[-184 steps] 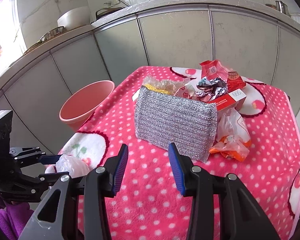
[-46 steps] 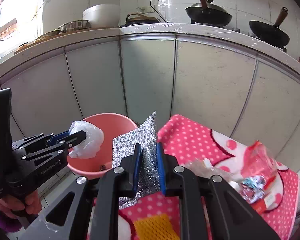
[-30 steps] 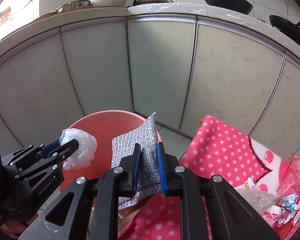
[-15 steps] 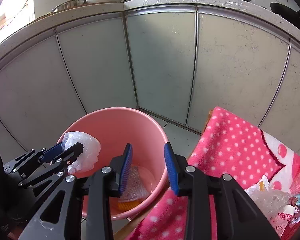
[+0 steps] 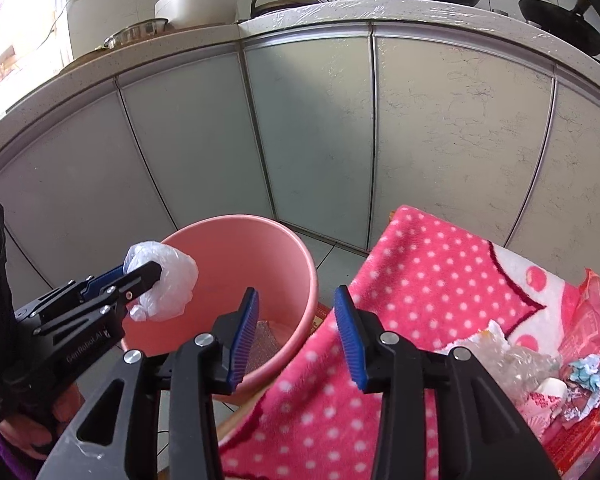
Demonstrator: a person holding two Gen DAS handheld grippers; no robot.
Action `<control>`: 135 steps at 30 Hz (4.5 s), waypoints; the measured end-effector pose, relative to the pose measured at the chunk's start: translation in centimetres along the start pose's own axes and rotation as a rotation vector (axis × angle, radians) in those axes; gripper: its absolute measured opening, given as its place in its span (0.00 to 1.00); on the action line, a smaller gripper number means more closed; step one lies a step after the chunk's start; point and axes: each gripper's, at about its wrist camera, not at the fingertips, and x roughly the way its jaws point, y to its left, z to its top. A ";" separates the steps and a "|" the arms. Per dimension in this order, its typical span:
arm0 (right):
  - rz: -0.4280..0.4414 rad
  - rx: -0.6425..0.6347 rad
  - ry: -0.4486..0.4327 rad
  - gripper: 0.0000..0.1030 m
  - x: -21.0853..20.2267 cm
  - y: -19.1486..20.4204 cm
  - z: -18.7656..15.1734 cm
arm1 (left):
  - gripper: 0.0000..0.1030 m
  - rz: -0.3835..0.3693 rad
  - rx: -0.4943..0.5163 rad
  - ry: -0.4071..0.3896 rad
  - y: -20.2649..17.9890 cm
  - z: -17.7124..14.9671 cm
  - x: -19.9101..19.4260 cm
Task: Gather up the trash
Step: 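Open both tools to drop the bag and pad into the bucket, then withdraw both tools from the bucket back over the table, then grasp the pink-white paper tube with the left tool while the right tool approaches the white plastic bag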
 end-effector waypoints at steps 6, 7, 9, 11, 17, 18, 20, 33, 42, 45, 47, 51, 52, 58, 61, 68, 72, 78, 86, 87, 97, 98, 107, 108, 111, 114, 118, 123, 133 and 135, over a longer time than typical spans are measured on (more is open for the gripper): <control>0.015 -0.005 -0.004 0.41 -1.5 0.3 -0.7 | 0.43 -0.005 0.019 -0.029 -0.7 0.0 -1.2; 0.017 -0.006 -0.004 0.41 -1.7 0.4 -0.7 | 0.43 -0.003 0.018 -0.029 -0.8 0.1 -1.3; 0.019 -0.012 -0.007 0.41 -2.1 0.6 -0.9 | 0.43 -0.001 0.019 -0.029 -1.0 0.2 -1.5; 0.023 -0.013 -0.014 0.41 -2.6 0.7 -1.1 | 0.43 -0.001 0.030 -0.031 -1.3 0.3 -1.8; 0.027 0.003 -0.017 0.41 -3.9 0.4 -1.9 | 0.44 -0.002 0.067 -0.041 -2.5 0.2 -2.9; 0.026 0.006 -0.017 0.41 -4.2 0.3 -2.1 | 0.44 -0.003 0.070 -0.040 -2.7 0.2 -3.0; 0.025 0.013 -0.018 0.41 -4.7 0.1 -2.4 | 0.44 -0.001 0.082 -0.035 -3.2 0.1 -3.3; 0.017 0.095 -0.043 0.41 -9.2 -2.6 -4.6 | 0.44 -0.019 0.138 0.003 -6.1 -1.2 -4.4; -0.022 0.133 -0.061 0.41 -12.0 -4.9 -6.7 | 0.44 -0.037 0.168 0.019 -7.8 -2.1 -5.2; -0.052 0.149 -0.066 0.41 -13.0 -6.1 -7.7 | 0.43 -0.063 0.174 0.027 -8.2 -2.4 -5.6; -0.074 0.167 -0.068 0.41 -13.7 -7.1 -8.5 | 0.43 -0.084 0.178 0.032 -8.5 -2.6 -5.8; -0.114 0.211 -0.066 0.41 -14.7 -9.0 -10.3 | 0.43 -0.140 0.207 0.052 -9.6 -3.5 -6.0; -0.124 0.226 -0.066 0.41 -15.0 -9.5 -10.8 | 0.43 -0.153 0.215 0.057 -9.8 -3.6 -6.0; -0.185 0.278 -0.066 0.41 -16.1 -11.9 -13.1 | 0.43 -0.254 0.298 0.098 -12.4 -5.0 -6.2; -0.208 0.297 -0.061 0.41 -16.6 -12.8 -14.3 | 0.43 -0.300 0.326 0.137 -13.5 -5.8 -5.9; -0.212 0.333 -0.030 0.41 -16.2 -13.4 -16.2 | 0.43 -0.350 0.351 0.234 -15.1 -7.5 -4.6; -0.211 0.330 -0.036 0.41 -16.1 -13.4 -16.2 | 0.43 -0.381 0.386 0.228 -17.1 -7.2 -4.6; -0.212 0.350 -0.052 0.41 -16.5 -13.9 -16.4 | 0.43 -0.426 0.435 0.208 -20.9 -6.7 -4.2; -0.213 0.415 -0.101 0.41 -17.9 -15.4 -17.0 | 0.43 -0.450 0.481 0.217 -24.1 -7.2 -2.5; -0.214 0.420 -0.104 0.41 -18.0 -15.6 -17.1 | 0.43 -0.442 0.488 0.216 -24.4 -7.3 -2.2; -0.242 0.482 -0.108 0.42 -18.3 -17.3 -17.8 | 0.23 -0.415 0.475 0.264 -25.1 -7.8 0.7; -0.244 0.485 -0.107 0.42 -18.3 -17.4 -17.8 | 0.21 -0.412 0.474 0.265 -25.1 -7.9 0.8; -0.249 0.511 -0.037 0.42 -16.9 -18.3 -17.6 | 0.15 -0.421 0.434 0.237 -23.5 -7.1 -0.4; -0.242 0.518 -0.032 0.42 -16.7 -18.5 -17.6 | 0.15 -0.422 0.436 0.233 -23.4 -7.1 -0.6; -0.238 0.531 -0.018 0.42 -16.2 -18.7 -17.4 | 0.15 -0.425 0.436 0.223 -22.8 -7.0 -1.3; -0.238 0.543 -0.003 0.44 -15.5 -19.0 -17.1 | 0.15 -0.427 0.427 0.228 -22.3 -6.9 -1.7; -0.234 0.554 0.004 0.44 -15.0 -19.2 -17.1 | 0.15 -0.420 0.414 0.237 -21.8 -6.7 -1.9; -0.212 0.566 -0.006 0.38 -15.2 -19.4 -17.4 | 0.15 -0.401 0.408 0.247 -21.2 -6.8 -2.1; -0.215 0.528 -0.053 0.33 -16.7 -18.6 -17.7 | 0.15 -0.373 0.379 0.238 -20.4 -6.1 -2.8; -0.221 0.513 -0.066 0.33 -17.1 -18.3 -17.6 | 0.15 -0.368 0.373 0.231 -20.2 -5.8 -3.1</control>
